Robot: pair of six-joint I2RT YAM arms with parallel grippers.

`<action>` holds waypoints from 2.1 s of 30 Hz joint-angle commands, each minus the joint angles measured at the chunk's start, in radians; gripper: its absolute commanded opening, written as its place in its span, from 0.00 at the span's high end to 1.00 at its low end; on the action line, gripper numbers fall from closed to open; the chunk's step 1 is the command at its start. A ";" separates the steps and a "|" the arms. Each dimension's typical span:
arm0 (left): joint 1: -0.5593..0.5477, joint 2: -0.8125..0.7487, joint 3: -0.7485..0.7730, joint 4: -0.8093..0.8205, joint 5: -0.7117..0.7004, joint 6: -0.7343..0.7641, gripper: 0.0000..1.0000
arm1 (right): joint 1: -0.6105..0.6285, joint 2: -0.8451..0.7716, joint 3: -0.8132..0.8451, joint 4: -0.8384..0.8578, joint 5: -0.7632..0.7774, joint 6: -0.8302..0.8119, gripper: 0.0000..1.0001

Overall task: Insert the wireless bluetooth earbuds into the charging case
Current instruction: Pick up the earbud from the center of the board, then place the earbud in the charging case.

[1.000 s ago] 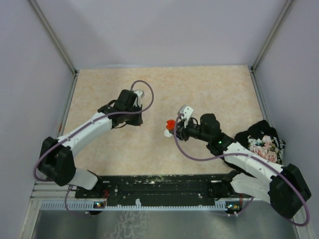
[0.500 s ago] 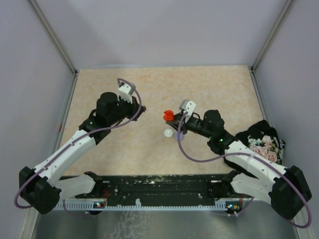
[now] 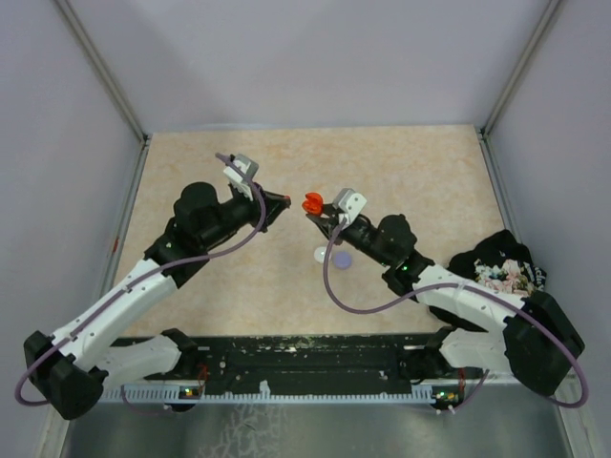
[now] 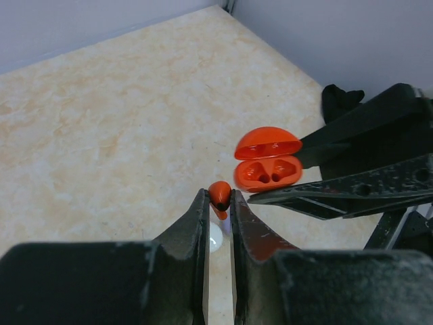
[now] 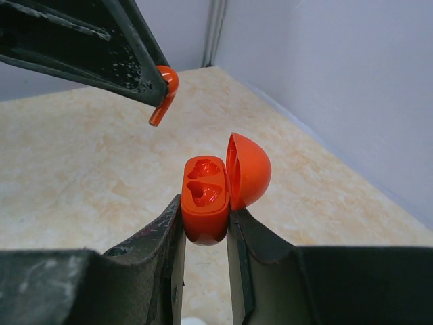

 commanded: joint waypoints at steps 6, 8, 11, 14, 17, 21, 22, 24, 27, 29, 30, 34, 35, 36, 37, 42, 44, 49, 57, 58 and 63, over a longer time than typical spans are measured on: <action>-0.104 -0.054 0.002 0.191 -0.142 -0.037 0.98 | 0.033 0.079 0.033 0.259 0.079 -0.001 1.00; -0.120 -0.045 0.000 0.212 -0.158 -0.040 0.98 | 0.036 0.088 0.036 0.276 0.089 0.008 1.00; -0.141 -0.032 -0.004 0.230 -0.189 -0.031 0.98 | 0.041 0.093 0.037 0.295 0.099 0.014 1.00; -0.156 -0.024 -0.019 0.263 -0.213 -0.024 0.98 | 0.043 0.096 0.037 0.301 0.098 0.021 1.00; -0.164 -0.004 -0.019 0.287 -0.219 -0.020 0.98 | 0.044 0.096 0.037 0.303 0.087 0.028 1.00; -0.181 0.030 -0.008 0.298 -0.213 -0.008 0.98 | 0.044 0.096 0.032 0.315 0.085 0.047 1.00; -0.186 0.036 -0.006 0.298 -0.218 -0.003 0.98 | 0.044 0.094 0.032 0.317 0.085 0.049 1.00; -0.195 0.042 -0.007 0.298 -0.232 0.005 0.98 | 0.044 0.093 0.031 0.318 0.088 0.050 1.00; -0.203 0.050 -0.012 0.296 -0.253 0.017 0.98 | 0.044 0.090 0.031 0.319 0.088 0.051 1.00; -0.209 0.053 -0.011 0.291 -0.253 0.023 0.98 | 0.044 0.090 0.030 0.322 0.089 0.054 1.00; -0.213 0.056 -0.011 0.287 -0.258 0.027 0.99 | 0.044 0.092 0.028 0.325 0.091 0.055 1.00; -0.220 0.056 -0.010 0.267 -0.274 0.038 0.99 | 0.044 0.092 0.026 0.333 0.096 0.057 1.00; -0.223 0.055 -0.009 0.263 -0.276 0.043 0.99 | 0.044 0.092 0.026 0.333 0.096 0.057 1.00; -0.224 0.055 -0.010 0.258 -0.279 0.047 0.99 | 0.044 0.092 0.026 0.334 0.099 0.057 1.00; -0.226 0.055 -0.011 0.255 -0.283 0.051 0.99 | 0.044 0.092 0.027 0.334 0.099 0.057 1.00; -0.238 0.053 -0.017 0.246 -0.306 0.083 0.99 | 0.045 0.092 0.026 0.337 0.099 0.057 1.00; -0.243 0.053 -0.019 0.246 -0.317 0.093 0.99 | 0.044 0.092 0.026 0.337 0.099 0.058 1.00; -0.253 0.061 -0.019 0.245 -0.329 0.117 0.99 | 0.045 0.090 0.028 0.335 0.097 0.059 1.00; -0.285 0.068 -0.024 0.236 -0.346 0.158 0.96 | 0.044 0.087 0.028 0.333 0.100 0.059 1.00; -0.291 0.069 -0.024 0.233 -0.352 0.166 0.96 | 0.044 0.087 0.027 0.334 0.102 0.059 1.00; -0.305 0.061 -0.028 0.208 -0.385 0.177 0.94 | 0.044 0.089 0.026 0.335 0.108 0.059 1.00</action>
